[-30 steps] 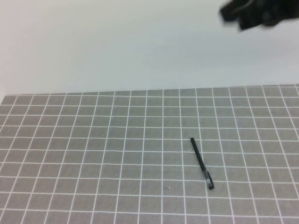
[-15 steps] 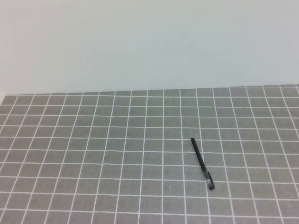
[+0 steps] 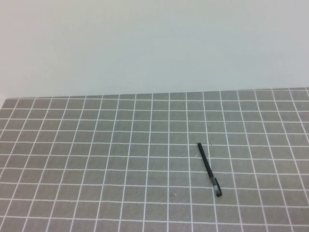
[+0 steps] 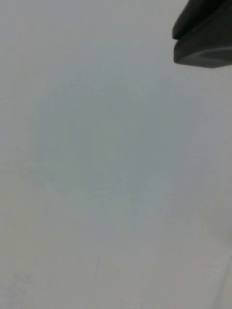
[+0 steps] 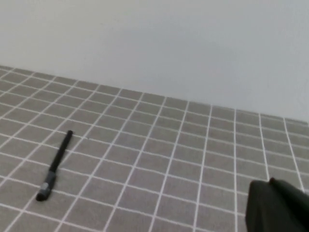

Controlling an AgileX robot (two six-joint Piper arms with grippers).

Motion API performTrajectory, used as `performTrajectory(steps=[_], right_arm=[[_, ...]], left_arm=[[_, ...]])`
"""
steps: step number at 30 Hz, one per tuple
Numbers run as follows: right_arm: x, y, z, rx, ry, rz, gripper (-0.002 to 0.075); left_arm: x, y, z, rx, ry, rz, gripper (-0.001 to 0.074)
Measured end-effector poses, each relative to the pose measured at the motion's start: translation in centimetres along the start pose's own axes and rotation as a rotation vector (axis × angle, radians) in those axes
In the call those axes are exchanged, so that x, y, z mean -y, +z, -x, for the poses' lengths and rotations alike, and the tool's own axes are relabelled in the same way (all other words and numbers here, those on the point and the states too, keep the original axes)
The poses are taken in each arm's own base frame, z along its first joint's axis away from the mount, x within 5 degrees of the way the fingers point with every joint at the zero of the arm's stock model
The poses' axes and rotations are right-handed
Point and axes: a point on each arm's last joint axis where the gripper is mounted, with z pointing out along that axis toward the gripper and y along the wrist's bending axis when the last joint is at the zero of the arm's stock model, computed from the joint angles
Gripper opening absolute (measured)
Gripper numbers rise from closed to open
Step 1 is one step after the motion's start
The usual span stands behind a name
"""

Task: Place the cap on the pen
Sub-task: 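Pick up the pen and its cap, cap the pen, and set it down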

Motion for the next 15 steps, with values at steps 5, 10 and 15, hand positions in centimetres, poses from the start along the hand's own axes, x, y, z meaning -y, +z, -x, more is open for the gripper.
performTrajectory(steps=[5,10,15], right_arm=[[-0.3,0.6,-2.7,-0.077,0.019,-0.005,-0.0001],[-0.5,0.5,-3.0,-0.120,0.014,0.014,-0.0001],[-0.4,0.5,-3.0,-0.119,-0.009,0.007,-0.0001]], left_arm=[[0.7,0.1,-0.3,0.100,0.000,-0.107,0.0000],[1.7,-0.3,-4.0,-0.050,0.081,-0.299,0.0000],[1.1,-2.0,-8.2,-0.398,0.136,-0.348,0.0000]])
